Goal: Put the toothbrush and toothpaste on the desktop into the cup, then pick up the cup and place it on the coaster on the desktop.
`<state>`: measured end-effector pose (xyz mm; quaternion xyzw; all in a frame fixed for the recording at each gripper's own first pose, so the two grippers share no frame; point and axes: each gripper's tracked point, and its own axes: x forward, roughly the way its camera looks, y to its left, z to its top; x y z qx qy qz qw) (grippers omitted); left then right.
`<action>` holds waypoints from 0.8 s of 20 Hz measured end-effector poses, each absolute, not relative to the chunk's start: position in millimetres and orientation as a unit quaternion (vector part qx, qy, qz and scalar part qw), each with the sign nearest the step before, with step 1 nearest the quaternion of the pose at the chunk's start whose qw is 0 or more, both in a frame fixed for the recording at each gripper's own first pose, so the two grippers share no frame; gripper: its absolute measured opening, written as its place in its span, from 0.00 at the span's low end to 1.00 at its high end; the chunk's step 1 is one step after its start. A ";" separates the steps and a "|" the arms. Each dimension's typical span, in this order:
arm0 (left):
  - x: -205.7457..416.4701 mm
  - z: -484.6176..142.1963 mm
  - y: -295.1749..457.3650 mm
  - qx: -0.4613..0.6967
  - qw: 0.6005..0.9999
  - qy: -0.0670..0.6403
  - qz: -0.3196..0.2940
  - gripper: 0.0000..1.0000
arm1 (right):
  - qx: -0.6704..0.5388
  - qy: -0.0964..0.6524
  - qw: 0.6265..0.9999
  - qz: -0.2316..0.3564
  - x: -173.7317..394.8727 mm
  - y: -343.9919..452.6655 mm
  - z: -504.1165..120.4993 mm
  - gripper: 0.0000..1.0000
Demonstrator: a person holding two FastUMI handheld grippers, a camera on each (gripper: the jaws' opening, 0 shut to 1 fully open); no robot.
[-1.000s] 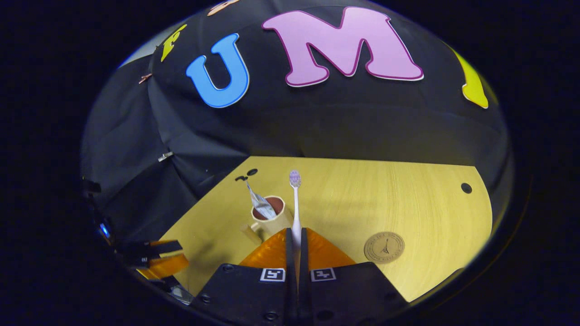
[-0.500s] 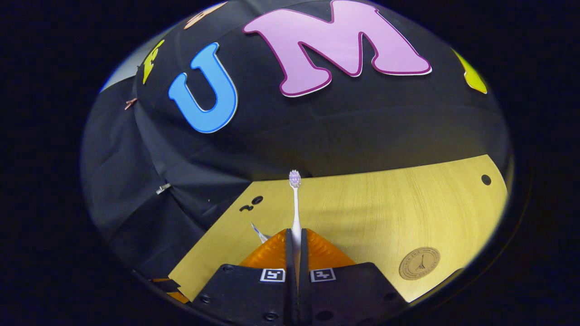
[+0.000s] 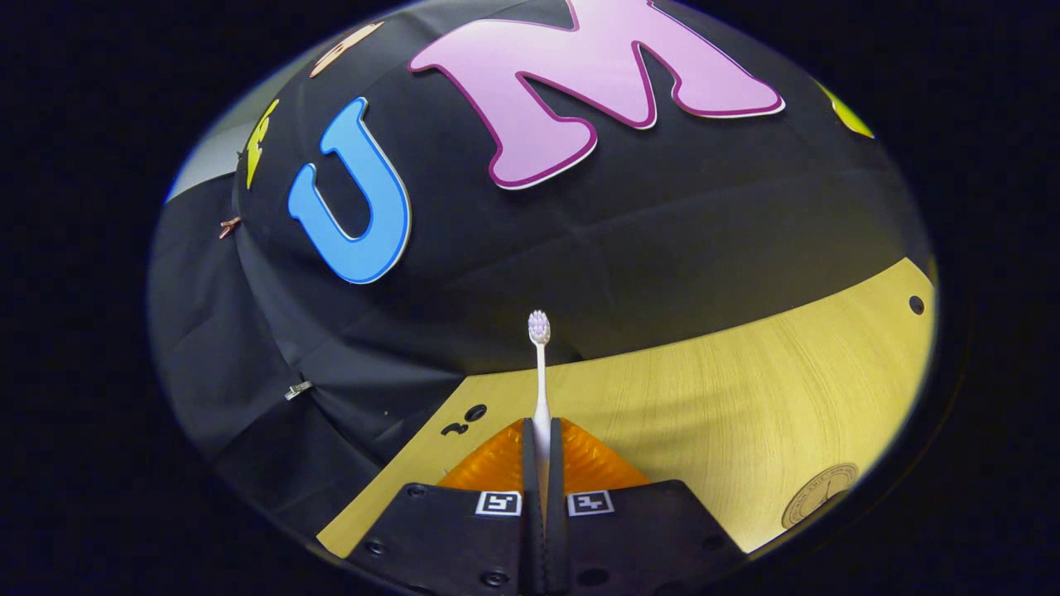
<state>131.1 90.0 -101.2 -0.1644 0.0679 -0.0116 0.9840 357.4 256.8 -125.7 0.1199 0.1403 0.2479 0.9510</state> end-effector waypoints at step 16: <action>136.2 -134.2 87.2 -0.184 0.979 0.094 -0.001 0.98 | 0.080 0.138 0.957 0.243 339.4 248.6 -190.1 0.21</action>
